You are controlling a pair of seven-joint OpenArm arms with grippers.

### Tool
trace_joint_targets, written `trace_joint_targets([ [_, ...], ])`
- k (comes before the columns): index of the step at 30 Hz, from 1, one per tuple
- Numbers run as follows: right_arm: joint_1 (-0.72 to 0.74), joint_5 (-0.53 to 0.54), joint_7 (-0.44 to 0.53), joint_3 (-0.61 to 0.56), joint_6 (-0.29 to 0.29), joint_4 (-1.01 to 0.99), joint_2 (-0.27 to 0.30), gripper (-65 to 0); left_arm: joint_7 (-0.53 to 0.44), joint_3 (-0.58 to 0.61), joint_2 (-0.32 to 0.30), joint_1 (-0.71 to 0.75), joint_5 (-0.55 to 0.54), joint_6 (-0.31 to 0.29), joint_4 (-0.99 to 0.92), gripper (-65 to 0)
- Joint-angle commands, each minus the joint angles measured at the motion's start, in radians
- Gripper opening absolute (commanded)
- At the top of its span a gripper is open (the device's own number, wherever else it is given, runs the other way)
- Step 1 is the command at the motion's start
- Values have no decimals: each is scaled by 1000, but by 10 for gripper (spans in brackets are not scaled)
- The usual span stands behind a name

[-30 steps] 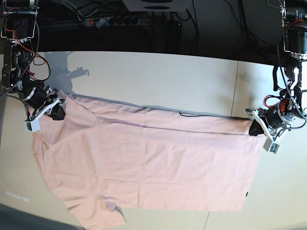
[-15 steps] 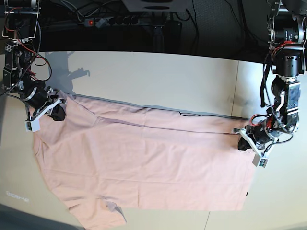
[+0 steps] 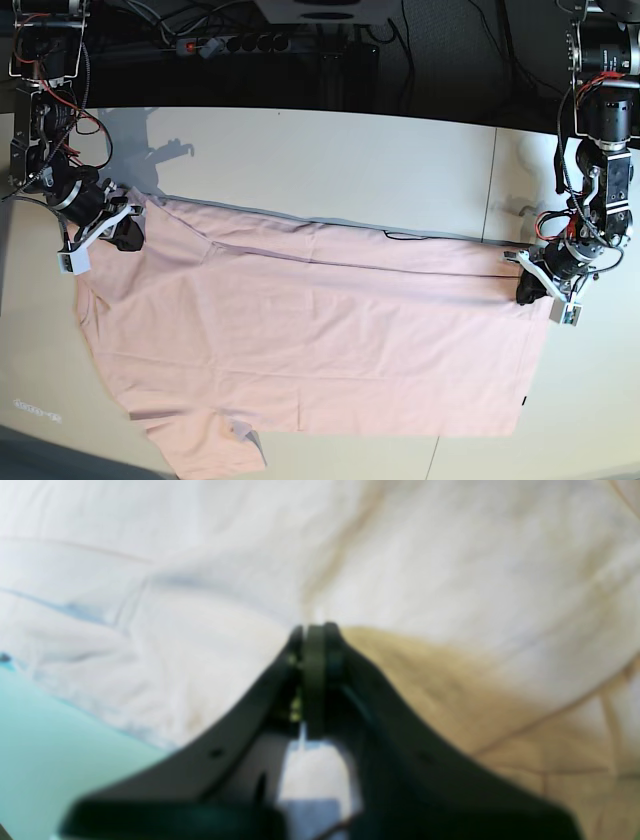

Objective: Fold the T-shirt properly
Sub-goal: 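Lay the shirt flat, pulling both grippers apart to straighten it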

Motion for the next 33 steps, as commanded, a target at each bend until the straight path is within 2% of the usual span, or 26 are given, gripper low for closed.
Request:
trace_joint_targets([
  [1,-15,-34,-62,0,8,-2,14,-650,117,5,-9,39,61,16,14,-650],
  [9,-89,-33,-63,2,8,4,19,-650,116,3,-9,210,46,16,190,-650],
  [24,-267,-8,-62,37,19,133,19,-650,113,-57,-8,451,100,29,402,-650],
  [26,-290,-8,-63,37,20,161,19,-650,113,-64,-7,487,100,51,435,-650],
  [33,-368,-8,-66,38,19,252,22,-650,106,-104,29,583,146,64,528,-650],
])
